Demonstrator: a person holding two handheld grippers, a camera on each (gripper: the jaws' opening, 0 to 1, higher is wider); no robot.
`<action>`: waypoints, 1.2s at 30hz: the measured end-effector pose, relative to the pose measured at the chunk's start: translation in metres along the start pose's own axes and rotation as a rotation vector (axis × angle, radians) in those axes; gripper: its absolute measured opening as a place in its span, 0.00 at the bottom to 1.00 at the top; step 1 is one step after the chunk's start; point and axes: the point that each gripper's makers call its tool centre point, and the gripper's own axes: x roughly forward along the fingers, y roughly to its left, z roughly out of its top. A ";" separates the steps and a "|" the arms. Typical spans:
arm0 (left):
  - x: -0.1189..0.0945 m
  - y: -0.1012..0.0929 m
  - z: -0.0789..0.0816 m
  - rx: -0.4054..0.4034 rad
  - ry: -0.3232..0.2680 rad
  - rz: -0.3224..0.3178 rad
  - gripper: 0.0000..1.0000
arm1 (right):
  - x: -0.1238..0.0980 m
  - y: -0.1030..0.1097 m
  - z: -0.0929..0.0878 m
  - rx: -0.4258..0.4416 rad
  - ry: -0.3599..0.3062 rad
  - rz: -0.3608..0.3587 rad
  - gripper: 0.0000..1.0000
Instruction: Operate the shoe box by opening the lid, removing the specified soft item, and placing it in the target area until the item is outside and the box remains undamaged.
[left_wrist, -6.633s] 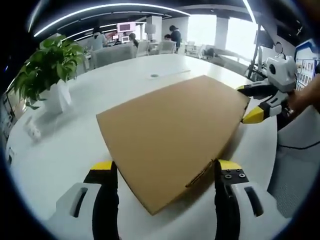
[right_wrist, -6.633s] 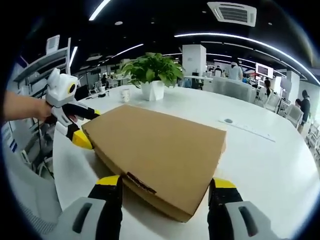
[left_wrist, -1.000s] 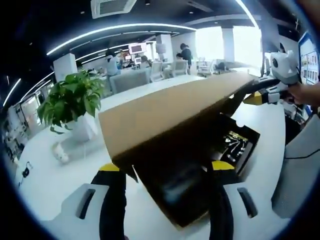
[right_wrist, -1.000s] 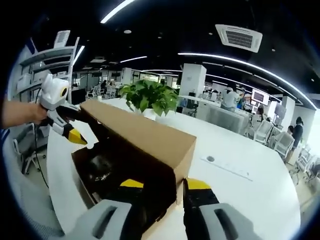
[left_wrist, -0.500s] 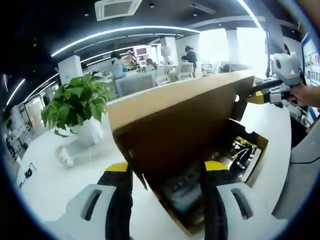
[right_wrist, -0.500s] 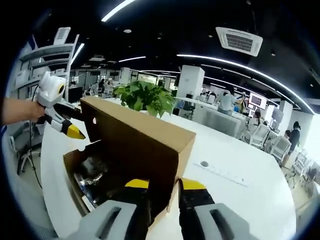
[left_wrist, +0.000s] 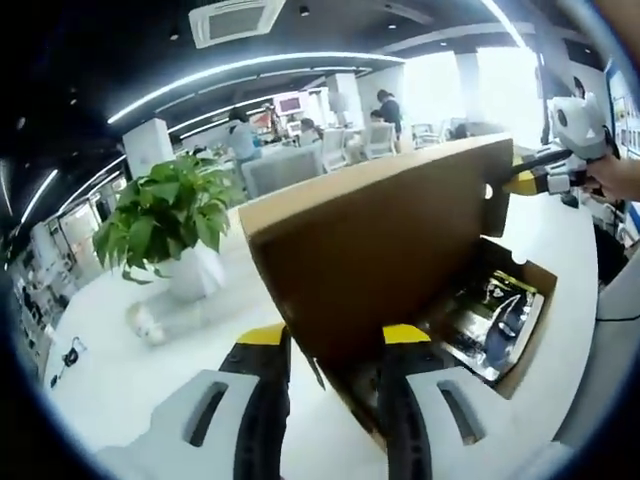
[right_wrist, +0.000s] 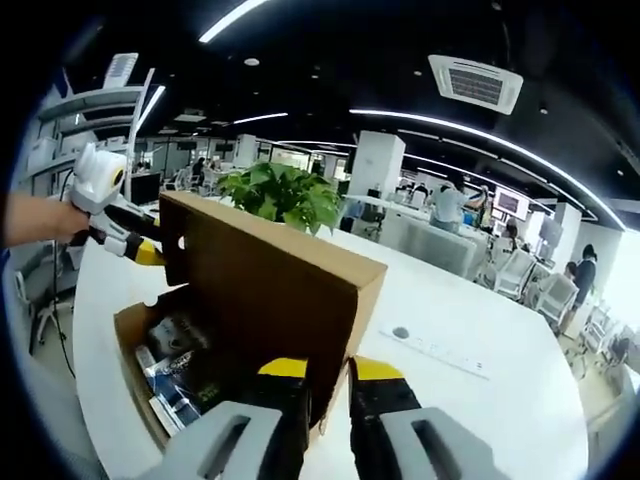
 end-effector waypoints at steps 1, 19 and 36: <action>0.001 0.002 0.001 -0.001 -0.001 0.006 0.26 | 0.001 -0.001 0.000 0.001 -0.002 -0.002 0.08; 0.006 0.016 0.004 -0.006 -0.007 0.078 0.13 | 0.012 -0.017 0.003 -0.010 -0.007 -0.039 0.00; 0.010 0.016 -0.020 -0.041 0.029 0.095 0.13 | 0.021 -0.022 0.005 -0.001 0.001 -0.035 0.00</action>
